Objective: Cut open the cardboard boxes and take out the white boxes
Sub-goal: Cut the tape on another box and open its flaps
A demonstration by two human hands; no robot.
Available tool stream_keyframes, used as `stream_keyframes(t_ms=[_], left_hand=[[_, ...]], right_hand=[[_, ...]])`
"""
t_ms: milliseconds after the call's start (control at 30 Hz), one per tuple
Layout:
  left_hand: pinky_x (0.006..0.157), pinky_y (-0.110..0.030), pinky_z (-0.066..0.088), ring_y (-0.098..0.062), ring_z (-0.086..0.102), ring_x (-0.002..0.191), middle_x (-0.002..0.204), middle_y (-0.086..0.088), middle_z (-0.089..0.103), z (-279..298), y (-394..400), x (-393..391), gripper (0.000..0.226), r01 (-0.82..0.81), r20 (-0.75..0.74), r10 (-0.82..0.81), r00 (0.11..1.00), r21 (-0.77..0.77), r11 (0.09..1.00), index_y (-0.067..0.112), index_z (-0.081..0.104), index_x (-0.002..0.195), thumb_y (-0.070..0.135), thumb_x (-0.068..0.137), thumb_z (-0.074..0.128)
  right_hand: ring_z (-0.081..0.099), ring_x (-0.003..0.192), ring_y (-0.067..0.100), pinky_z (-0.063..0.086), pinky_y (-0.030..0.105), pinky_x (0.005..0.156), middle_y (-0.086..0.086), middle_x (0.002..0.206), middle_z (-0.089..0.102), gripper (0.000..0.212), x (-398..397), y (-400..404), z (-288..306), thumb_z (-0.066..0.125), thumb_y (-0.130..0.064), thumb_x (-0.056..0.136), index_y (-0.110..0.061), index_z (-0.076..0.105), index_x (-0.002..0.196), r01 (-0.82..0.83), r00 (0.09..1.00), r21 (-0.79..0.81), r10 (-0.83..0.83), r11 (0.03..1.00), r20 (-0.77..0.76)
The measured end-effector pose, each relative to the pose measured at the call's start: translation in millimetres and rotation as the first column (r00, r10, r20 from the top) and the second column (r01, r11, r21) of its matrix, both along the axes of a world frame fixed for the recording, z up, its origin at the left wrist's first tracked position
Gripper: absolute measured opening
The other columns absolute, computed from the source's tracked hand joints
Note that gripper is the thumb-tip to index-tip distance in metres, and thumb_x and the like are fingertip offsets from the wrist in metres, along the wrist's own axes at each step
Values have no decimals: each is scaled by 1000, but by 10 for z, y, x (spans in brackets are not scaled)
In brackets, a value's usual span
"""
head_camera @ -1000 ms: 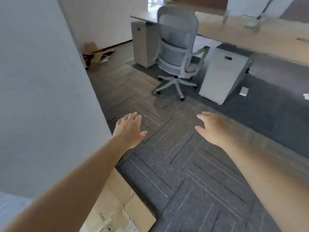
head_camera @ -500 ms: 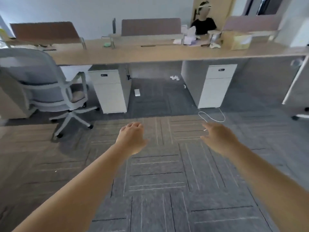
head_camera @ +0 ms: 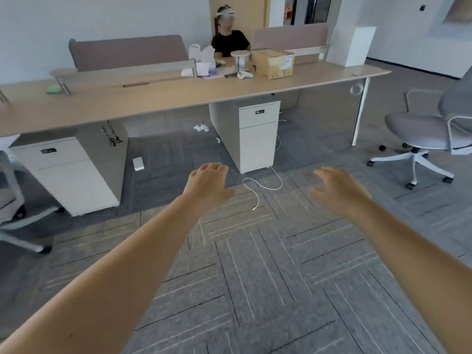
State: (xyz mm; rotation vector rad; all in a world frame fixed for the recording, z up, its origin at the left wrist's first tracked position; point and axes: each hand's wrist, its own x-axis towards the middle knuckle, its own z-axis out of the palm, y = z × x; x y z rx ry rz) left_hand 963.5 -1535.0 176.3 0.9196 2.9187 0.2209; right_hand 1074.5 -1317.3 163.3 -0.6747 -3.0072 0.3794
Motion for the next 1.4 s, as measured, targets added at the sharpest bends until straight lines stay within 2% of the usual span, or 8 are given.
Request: stream_keyframes(t_ms=[167, 433, 567, 800, 1000, 1167, 1400], left_hand=[[107, -36, 26, -23, 32, 133, 142, -6, 40, -117, 704, -627, 50, 45, 15, -44, 999, -12, 999, 7, 41, 134, 32, 92, 51], [107, -36, 26, -25, 32, 133, 142, -6, 40, -222, 1828, -2207, 52, 118, 9, -117, 993, -57, 991, 8, 39, 136, 35, 92, 50], [106, -36, 27, -24, 33, 132, 141, -5, 40, -82, 2516, -3107, 52, 165, -29, -167, 985, -63, 984, 10, 39, 136, 36, 92, 50], [107, -37, 27, -23, 32, 133, 142, -5, 39, -159, 3783, -4077, 53, 254, -38, -261, 965, -141, 957, 10, 37, 137, 39, 93, 47], [107, -38, 27, -24, 31, 134, 143, -6, 38, -331, 5055, -4832, 52, 203, -50, -213, 976, -156, 967, 10, 38, 137, 39, 94, 46], [108, -36, 26, -23, 30, 135, 145, -3, 37, -355, 6195, -5318, 52, 138, 3, -139, 990, -138, 981, 13, 37, 138, 40, 94, 46], [108, -35, 24, -22, 28, 136, 146, -3, 35, -451, 7215, -6042, 52, 78, 63, -70, 996, -143, 987, 14, 37, 138, 40, 93, 46]], right_hand=[[31, 135, 25, 29, 38, 110, 9, 148, 32, 54, -499, 592, -113, 47, -25, 93, -8, 31, 141, 5, 1000, -15, -5, 1000, 8], [30, 136, 23, 29, 35, 108, 7, 150, 29, 53, -1961, 1622, -142, 46, -28, 94, -10, 31, 141, 77, 997, -9, -77, 997, 25], [35, 132, 24, 32, 34, 105, 8, 144, 37, 48, -2737, 2196, 25, 46, -27, 95, -9, 35, 139, 122, 992, -18, -122, 992, -13], [29, 137, 22, 26, 35, 109, 6, 149, 31, 51, -3698, 3300, -32, 44, -27, 95, -11, 31, 142, 152, 988, -38, -152, 988, 2], [30, 136, 23, 27, 34, 109, 7, 148, 31, 49, -4508, 4597, -170, 44, -27, 95, -10, 33, 140, 102, 995, -19, -102, 995, 4], [28, 137, 23, 26, 34, 109, 7, 149, 30, 50, -5115, 5813, -72, 43, -28, 96, -11, 31, 141, 47, 997, -2, -47, 999, 53], [29, 136, 23, 26, 34, 110, 6, 149, 31, 51, -5992, 6947, -141, 44, -28, 95, -12, 30, 142, -7, 995, -22, 9, 1000, 98]])
